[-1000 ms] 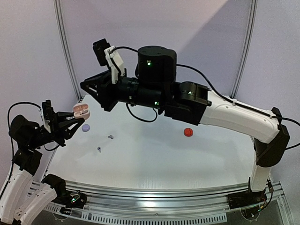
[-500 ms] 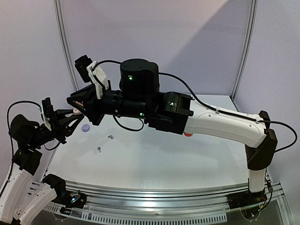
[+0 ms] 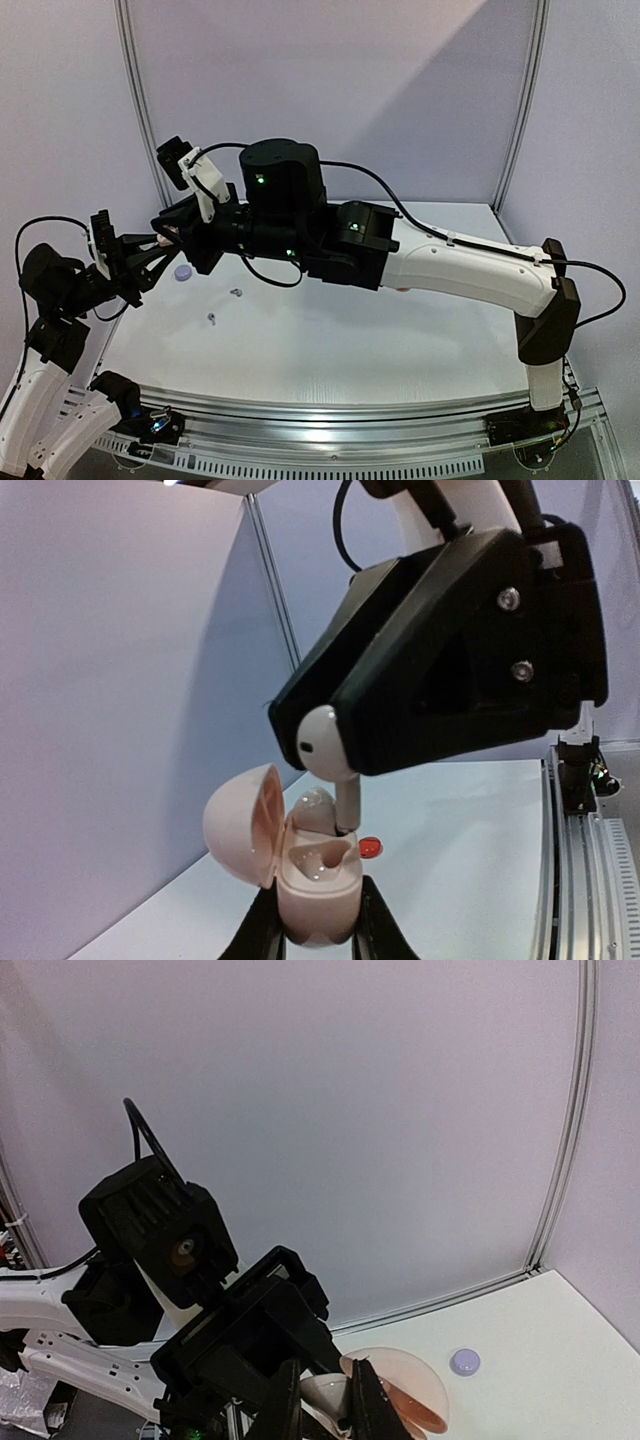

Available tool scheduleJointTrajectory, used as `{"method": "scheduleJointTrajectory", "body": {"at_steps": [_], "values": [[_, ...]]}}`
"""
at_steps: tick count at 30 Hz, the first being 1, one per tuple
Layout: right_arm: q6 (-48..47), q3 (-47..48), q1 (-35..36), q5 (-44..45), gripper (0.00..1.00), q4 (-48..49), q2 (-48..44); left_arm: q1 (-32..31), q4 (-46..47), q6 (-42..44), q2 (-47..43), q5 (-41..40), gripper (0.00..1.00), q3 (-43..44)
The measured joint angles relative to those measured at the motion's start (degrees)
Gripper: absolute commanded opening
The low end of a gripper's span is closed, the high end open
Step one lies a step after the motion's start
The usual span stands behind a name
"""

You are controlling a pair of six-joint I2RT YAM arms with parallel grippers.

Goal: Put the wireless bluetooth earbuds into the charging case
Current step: Insert the left earbud into the left side groove of the charging case.

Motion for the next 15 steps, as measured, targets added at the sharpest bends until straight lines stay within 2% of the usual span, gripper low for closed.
{"method": "scheduleJointTrajectory", "body": {"at_steps": [15], "values": [[-1.14,0.81,0.0,1.97,0.0,-1.38,0.87,-0.02,-0.79,0.85,0.0,0.0,0.0,0.02]]}}
